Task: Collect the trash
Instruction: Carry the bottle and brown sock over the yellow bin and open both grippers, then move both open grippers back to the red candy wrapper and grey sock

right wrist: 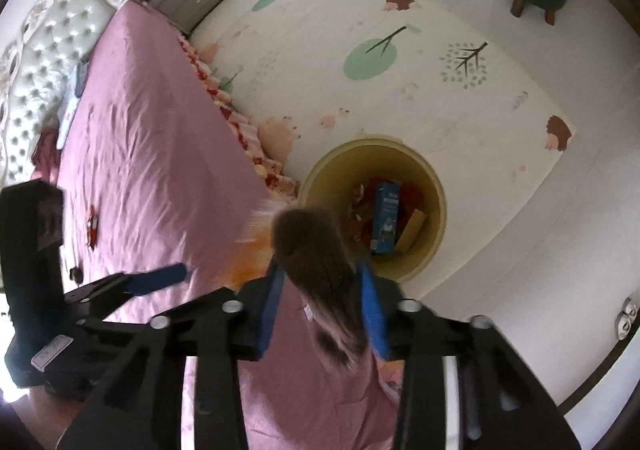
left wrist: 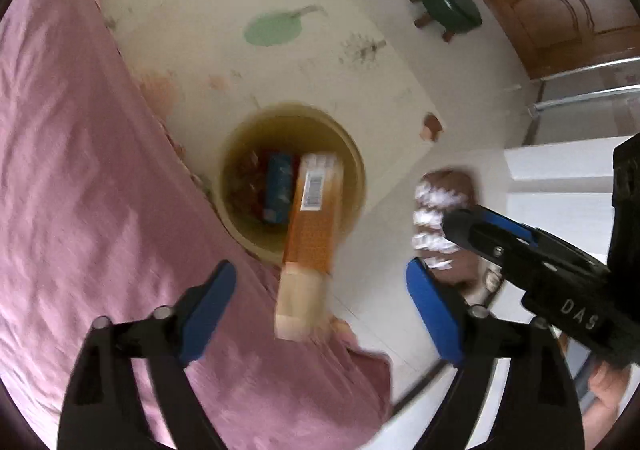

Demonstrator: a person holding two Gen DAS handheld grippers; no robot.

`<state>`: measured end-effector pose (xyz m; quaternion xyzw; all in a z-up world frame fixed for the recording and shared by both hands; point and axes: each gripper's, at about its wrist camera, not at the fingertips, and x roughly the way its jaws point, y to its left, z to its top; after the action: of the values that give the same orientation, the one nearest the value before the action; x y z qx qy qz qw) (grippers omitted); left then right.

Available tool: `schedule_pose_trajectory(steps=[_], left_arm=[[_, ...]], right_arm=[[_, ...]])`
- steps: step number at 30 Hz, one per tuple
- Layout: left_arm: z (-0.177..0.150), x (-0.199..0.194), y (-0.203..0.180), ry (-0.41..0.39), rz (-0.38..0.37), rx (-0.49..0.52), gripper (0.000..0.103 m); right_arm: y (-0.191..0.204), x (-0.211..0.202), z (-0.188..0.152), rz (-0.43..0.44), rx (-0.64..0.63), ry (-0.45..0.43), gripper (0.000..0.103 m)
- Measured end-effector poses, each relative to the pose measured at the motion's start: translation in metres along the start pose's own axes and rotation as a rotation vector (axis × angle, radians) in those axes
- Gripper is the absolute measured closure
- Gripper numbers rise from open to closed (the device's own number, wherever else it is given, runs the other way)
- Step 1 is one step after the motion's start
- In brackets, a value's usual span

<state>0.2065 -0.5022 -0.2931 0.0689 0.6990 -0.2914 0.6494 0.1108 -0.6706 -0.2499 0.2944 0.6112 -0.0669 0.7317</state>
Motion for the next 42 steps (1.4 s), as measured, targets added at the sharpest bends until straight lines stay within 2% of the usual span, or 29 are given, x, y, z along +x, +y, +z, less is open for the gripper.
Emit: schedule_pose_trajectory(steps=[5,10,19,25,34,42], left_arm=[[0.004,-0.003,0.007,-0.001,0.016,0.009,0.017],[0.001,-0.01,0.021,-0.011,0.026,-0.012,0.017],[-0.029,-0.04,0.068,-0.062,0.028,-0.09,0.017],[-0.072,-0.077,0.115,-0.117,0.041,-0.156,0.017],[-0.144,-0.134,0.199,-0.2,0.116,-0.215,0.017],[-0.206,-0.159,0.28,-0.222,0.125,-0.301,0.017]], right_arm=[[0.004,0.005,0.006,-0.011,-0.006,0.007,0.064],[0.027,0.011,0.005,-0.014,-0.059,0.022,0.064],[0.079,0.008,-0.009,-0.022,-0.136,0.019,0.064],[0.137,0.006,-0.033,-0.012,-0.219,0.019,0.063],[0.243,0.024,-0.085,0.017,-0.328,0.038,0.063],[0.323,0.052,-0.133,0.021,-0.397,0.071,0.063]])
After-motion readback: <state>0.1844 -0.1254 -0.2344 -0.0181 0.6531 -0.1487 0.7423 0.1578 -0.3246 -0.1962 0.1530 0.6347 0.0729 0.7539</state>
